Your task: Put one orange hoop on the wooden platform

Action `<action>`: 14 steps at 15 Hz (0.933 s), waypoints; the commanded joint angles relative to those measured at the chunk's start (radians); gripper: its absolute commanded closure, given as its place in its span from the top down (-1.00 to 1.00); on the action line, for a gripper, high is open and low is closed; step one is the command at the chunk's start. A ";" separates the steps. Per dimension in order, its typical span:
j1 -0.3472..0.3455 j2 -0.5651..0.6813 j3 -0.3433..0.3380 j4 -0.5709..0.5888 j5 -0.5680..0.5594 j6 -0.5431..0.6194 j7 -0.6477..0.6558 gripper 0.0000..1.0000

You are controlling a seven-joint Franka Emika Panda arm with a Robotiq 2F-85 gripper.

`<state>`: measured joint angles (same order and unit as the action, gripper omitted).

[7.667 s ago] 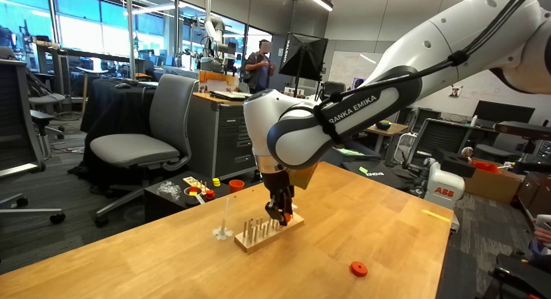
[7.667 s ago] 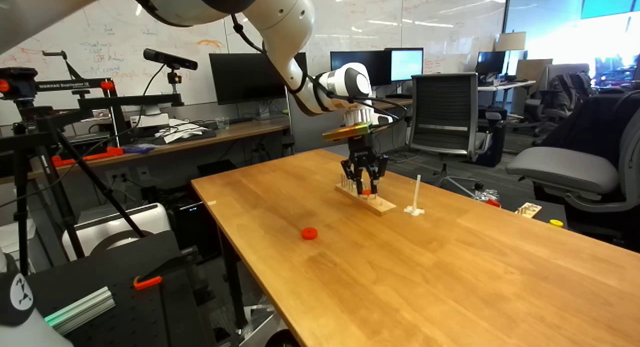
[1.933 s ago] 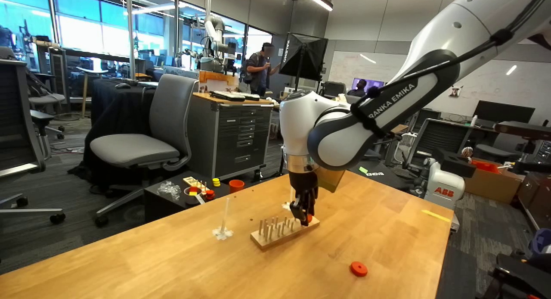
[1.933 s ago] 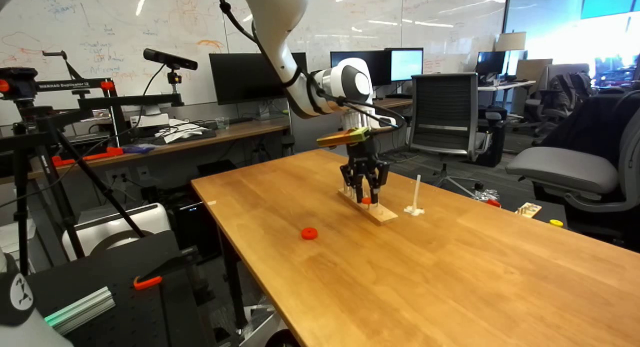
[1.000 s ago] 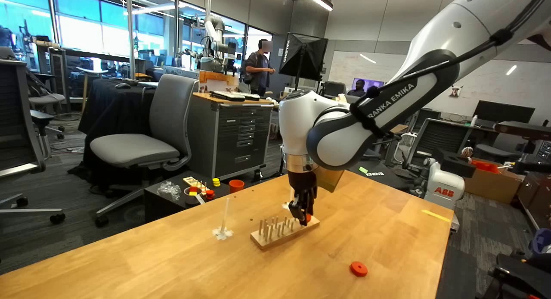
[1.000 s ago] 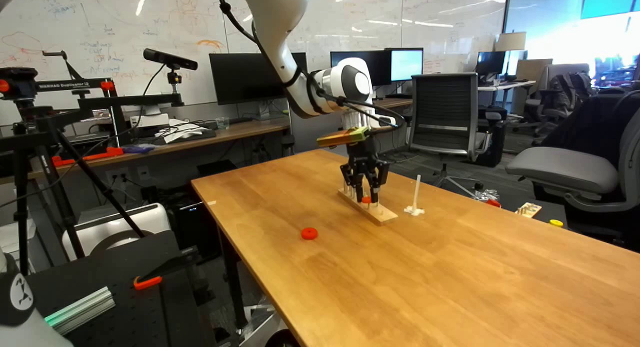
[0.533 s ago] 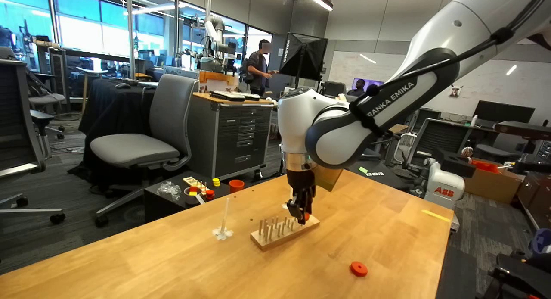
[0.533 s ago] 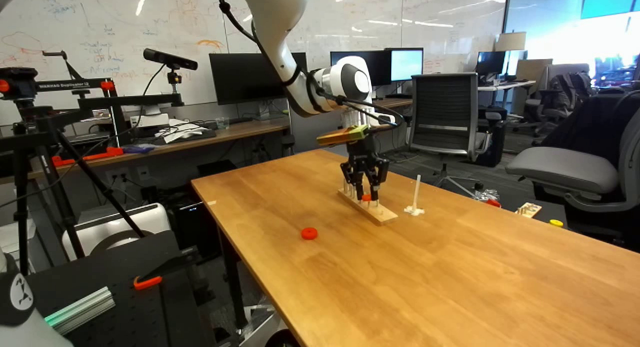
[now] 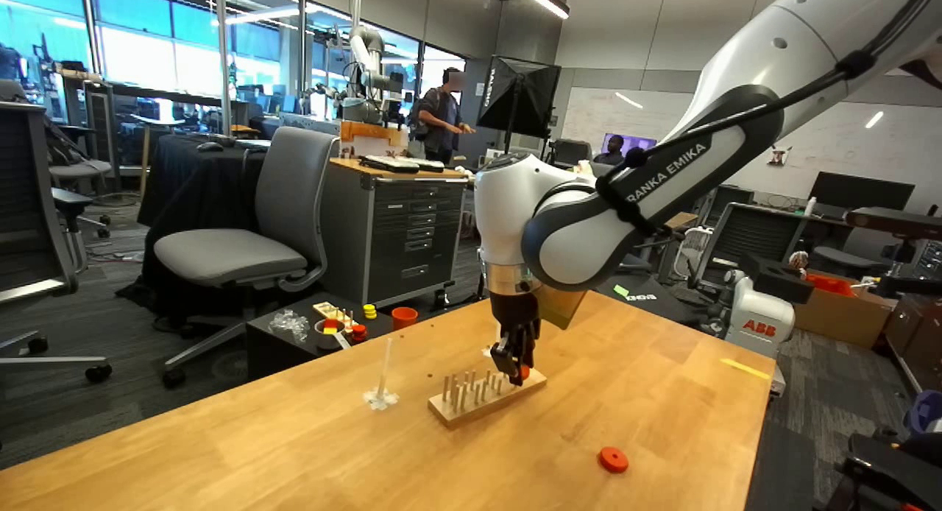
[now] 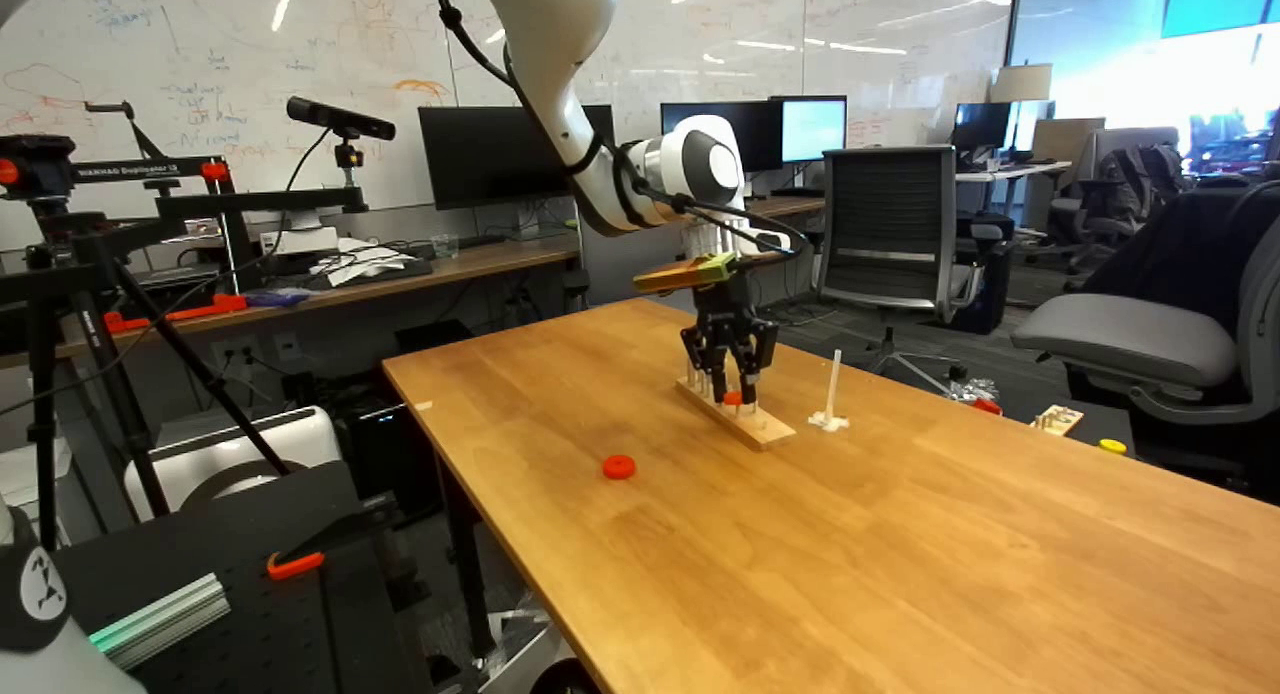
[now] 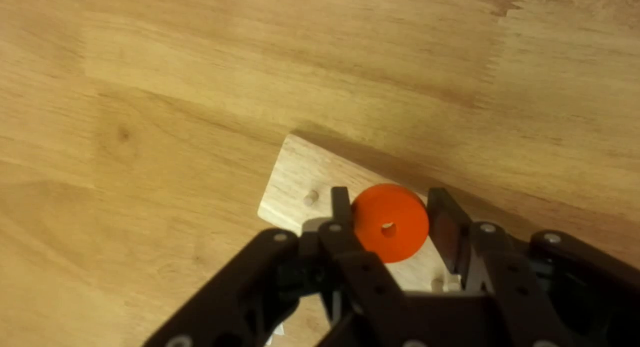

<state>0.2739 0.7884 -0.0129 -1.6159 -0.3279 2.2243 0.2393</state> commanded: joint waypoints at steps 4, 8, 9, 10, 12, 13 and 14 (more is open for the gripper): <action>0.002 0.026 -0.006 0.043 0.020 -0.025 0.004 -0.65; -0.002 0.040 -0.008 0.057 0.023 -0.029 0.007 -0.65; -0.004 0.042 -0.008 0.060 0.024 -0.031 0.008 -0.65; -0.005 0.045 -0.008 0.064 0.025 -0.033 0.007 -0.65; -0.006 0.051 -0.008 0.072 0.025 -0.038 0.007 -0.65; -0.007 0.053 -0.008 0.076 0.025 -0.042 0.006 -0.65; -0.007 0.054 -0.007 0.079 0.025 -0.044 0.006 -0.65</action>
<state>0.2626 0.8270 -0.0130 -1.5764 -0.3278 2.2145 0.2465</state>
